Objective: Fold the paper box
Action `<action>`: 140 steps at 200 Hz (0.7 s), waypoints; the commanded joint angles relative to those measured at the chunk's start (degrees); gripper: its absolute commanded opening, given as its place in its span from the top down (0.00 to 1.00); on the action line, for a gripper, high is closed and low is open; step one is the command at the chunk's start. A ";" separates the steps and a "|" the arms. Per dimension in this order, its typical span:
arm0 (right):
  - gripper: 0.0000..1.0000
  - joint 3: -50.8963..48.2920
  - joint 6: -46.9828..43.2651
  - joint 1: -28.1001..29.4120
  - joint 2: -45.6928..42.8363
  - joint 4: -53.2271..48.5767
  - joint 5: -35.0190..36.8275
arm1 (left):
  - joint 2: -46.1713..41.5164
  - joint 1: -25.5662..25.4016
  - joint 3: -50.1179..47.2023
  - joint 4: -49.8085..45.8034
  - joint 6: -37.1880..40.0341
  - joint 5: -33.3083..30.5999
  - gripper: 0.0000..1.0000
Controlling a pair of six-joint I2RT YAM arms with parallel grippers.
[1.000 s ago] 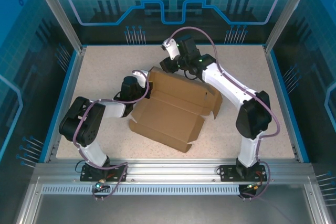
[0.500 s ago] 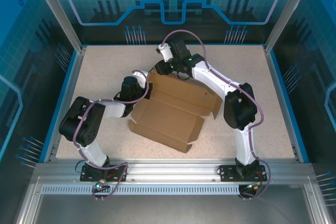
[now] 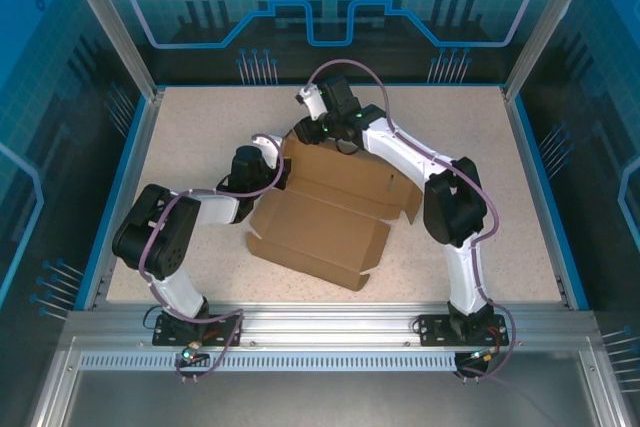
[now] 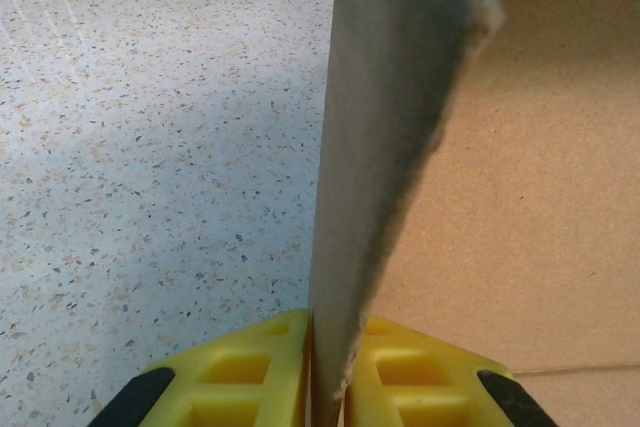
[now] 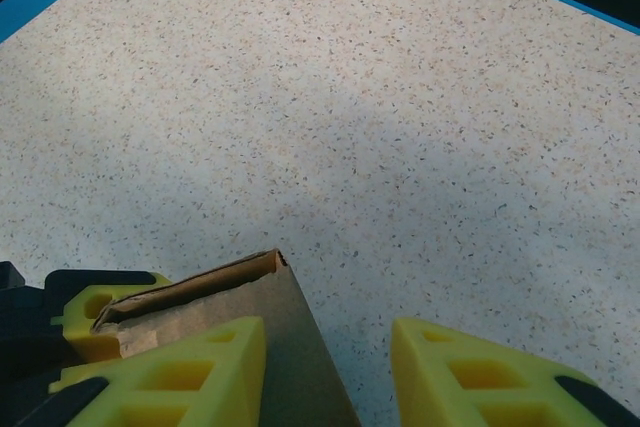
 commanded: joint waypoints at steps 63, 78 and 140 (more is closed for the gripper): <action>0.62 -2.40 -0.48 2.06 1.73 -1.96 1.63 | 0.33 -0.44 1.86 0.06 -0.15 0.80 0.81; 0.62 -2.33 -0.36 2.08 1.31 -1.95 1.64 | 0.29 -0.50 1.91 -0.03 -0.16 0.41 0.83; 0.62 -1.07 -0.72 2.84 -0.37 -3.19 2.16 | -0.35 -0.49 0.64 1.31 -1.52 0.00 0.74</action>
